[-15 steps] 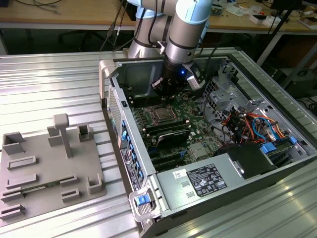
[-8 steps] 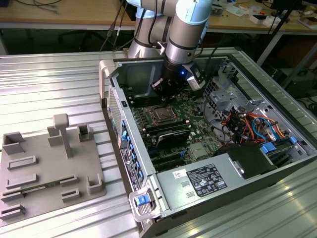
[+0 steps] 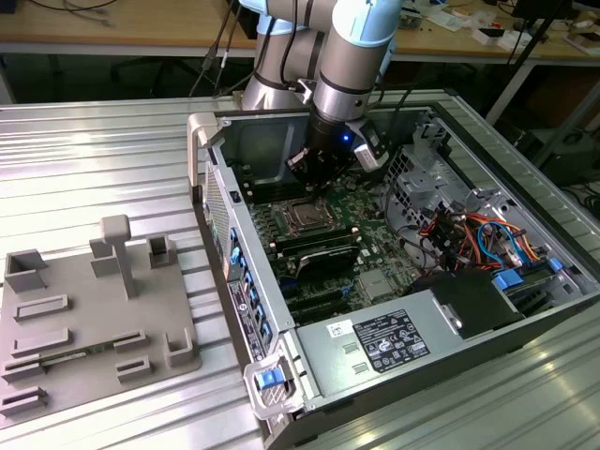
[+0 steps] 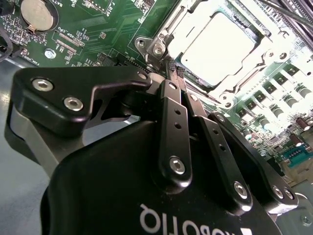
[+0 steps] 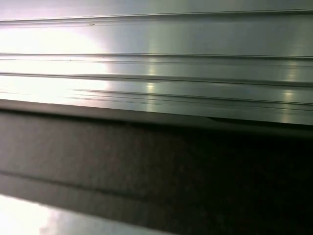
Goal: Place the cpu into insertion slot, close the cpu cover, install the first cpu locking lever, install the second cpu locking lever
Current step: 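Install the first cpu locking lever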
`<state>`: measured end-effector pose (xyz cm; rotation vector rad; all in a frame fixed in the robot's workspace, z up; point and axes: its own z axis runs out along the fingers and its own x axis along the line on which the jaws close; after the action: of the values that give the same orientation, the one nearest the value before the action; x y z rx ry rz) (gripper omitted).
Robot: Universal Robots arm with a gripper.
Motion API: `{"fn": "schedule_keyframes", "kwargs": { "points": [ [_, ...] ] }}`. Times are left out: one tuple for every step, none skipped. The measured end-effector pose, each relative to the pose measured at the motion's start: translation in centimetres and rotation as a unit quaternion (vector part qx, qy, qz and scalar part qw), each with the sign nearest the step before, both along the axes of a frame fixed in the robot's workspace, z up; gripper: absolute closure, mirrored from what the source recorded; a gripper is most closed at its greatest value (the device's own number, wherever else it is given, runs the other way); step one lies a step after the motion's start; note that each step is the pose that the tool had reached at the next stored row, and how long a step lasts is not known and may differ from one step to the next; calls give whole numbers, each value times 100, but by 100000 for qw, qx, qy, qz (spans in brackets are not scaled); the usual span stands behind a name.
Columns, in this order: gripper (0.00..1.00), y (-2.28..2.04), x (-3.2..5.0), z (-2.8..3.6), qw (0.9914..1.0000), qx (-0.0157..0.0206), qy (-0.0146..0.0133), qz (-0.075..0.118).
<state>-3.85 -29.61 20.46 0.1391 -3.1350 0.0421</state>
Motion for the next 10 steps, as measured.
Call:
{"fn": "schedule_keyframes", "kwargs": {
  "points": [
    [89, 0, 0, 0, 100000, 13, -5, -3],
    [89, 1, 0, 3, 100000, 40, -8, -4],
    [89, 1, 0, 7, 100000, 80, -9, -13],
    [89, 1, 0, 10, 100000, 114, -2, -10],
    [89, 1, 0, 15, 100000, 163, 1, -7],
    [89, 1, 0, 19, 100000, 192, 1, -1],
    [89, 1, 0, 22, 100000, 218, -2, -7],
    [89, 1, 0, 25, 100000, 230, -4, -5],
    [89, 2, 0, 27, 100000, 240, -4, -5],
    [89, 2, 0, 29, 100000, 238, -3, -4]
  ]
}}
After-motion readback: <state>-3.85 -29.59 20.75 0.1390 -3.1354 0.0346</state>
